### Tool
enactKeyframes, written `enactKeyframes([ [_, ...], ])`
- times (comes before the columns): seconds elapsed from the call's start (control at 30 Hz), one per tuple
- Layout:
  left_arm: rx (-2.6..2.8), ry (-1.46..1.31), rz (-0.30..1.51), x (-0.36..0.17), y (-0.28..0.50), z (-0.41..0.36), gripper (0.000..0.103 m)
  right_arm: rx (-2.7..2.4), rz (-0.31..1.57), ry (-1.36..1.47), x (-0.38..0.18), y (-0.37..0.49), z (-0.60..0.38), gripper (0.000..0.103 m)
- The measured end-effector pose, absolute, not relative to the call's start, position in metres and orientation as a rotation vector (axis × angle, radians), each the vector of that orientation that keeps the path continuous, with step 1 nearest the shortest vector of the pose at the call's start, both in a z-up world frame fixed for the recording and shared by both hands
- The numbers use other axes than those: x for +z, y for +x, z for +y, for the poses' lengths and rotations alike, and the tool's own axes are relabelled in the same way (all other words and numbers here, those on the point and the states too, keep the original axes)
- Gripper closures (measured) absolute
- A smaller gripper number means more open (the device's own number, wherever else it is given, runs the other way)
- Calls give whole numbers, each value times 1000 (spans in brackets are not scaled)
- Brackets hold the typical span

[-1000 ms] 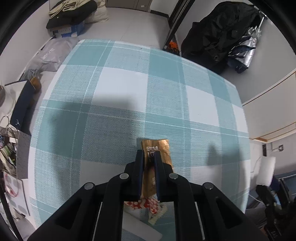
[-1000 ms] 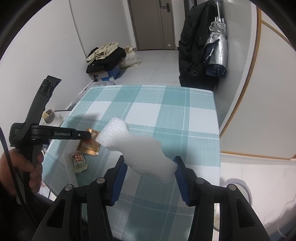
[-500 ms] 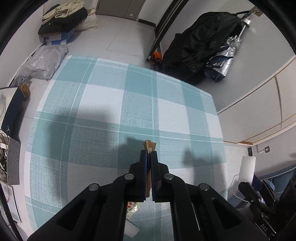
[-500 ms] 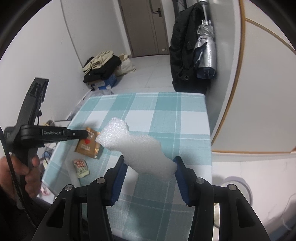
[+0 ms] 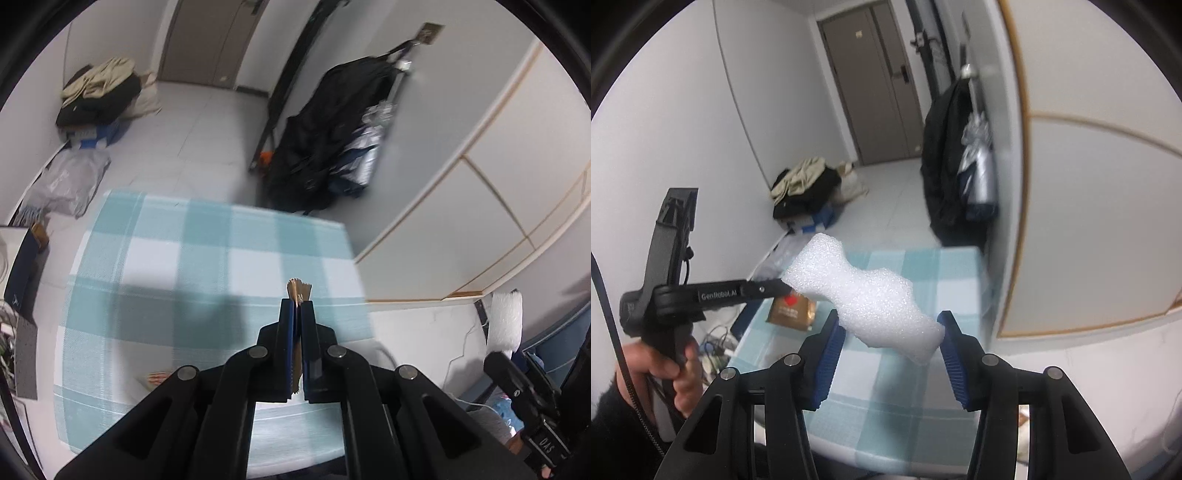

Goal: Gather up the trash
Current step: 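Carry the white foam and brown LOVE packet over the white bin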

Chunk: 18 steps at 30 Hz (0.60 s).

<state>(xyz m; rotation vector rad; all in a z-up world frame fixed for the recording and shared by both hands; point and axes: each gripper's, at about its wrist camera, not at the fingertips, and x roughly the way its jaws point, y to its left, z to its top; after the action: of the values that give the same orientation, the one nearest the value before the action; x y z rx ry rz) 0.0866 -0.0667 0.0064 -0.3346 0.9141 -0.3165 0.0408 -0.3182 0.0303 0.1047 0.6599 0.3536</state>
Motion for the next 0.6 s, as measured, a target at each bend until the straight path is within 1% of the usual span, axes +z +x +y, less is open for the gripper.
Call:
enactKeyframes([
  [0.2,-393,-297,863,30,75,-103,103,310,586,109,63,25,-357,53],
  [0.33,-454,-264,854,38,73,-133,103,261,562,123,75,15,-389,53],
  [0.43,-492,-224,858,41,74,-160,103,213,547,129,79,7,-415,53],
  [0.6,-558,-171,880,36,79,-210,103,115,576,154,65,3,-462,53],
])
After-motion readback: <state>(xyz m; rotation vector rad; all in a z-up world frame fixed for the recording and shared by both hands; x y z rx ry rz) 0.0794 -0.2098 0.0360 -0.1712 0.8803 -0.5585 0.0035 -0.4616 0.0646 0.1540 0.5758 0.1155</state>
